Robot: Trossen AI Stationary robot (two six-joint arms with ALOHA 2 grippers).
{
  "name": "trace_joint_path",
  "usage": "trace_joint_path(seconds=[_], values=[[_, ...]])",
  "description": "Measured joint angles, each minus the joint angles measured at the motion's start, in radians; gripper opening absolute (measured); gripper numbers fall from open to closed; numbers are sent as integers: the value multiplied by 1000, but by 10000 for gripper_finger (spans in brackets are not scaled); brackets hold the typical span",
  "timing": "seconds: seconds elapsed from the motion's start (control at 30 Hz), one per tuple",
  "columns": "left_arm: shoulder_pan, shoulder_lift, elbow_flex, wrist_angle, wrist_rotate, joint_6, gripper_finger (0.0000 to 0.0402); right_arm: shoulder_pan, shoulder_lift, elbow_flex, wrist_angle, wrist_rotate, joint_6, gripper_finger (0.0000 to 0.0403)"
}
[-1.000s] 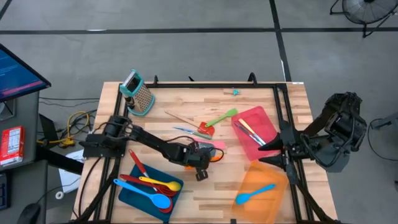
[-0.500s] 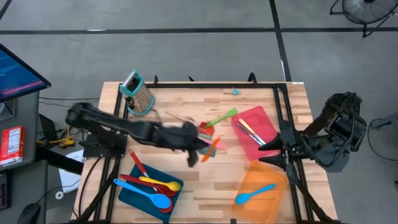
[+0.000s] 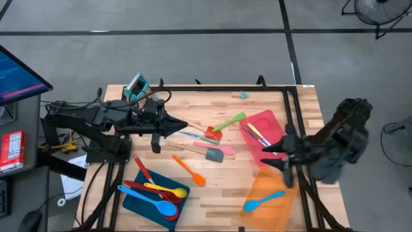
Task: Pick & Place Kitchen Items
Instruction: Put the orange spatula into the orange bin
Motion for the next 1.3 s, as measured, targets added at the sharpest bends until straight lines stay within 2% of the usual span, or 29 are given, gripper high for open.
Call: trace_joint_path(seconds=[0.2, 0.33, 0.47, 0.6, 0.7, 0.83, 1.07, 1.3], values=[[-23, 41, 0, -71, 124, 186, 42, -59, 41, -34, 8, -107, 1, 166], [-31, 114, 0, -239, 167, 266, 95, -52, 38, -34, 31, -152, 4, 188], [-30, 225, -1, -398, 193, 291, 155, -33, 20, -34, 30, -154, 41, 215], [-30, 344, -12, -420, 197, 347, 207, -18, 11, -34, 29, -154, 65, 232], [-25, 397, -82, -372, 274, 407, 232, -6, 10, -34, 27, -154, 84, 234], [-8, 379, -262, -217, 392, 408, 243, 15, 10, -34, 26, -154, 98, 234], [56, 291, -593, 164, 397, 438, 237, 26, 10, -34, 13, -154, 125, 234], [146, 281, -764, 357, 457, 419, 237, 7, 10, -34, -4, -154, 159, 234]])
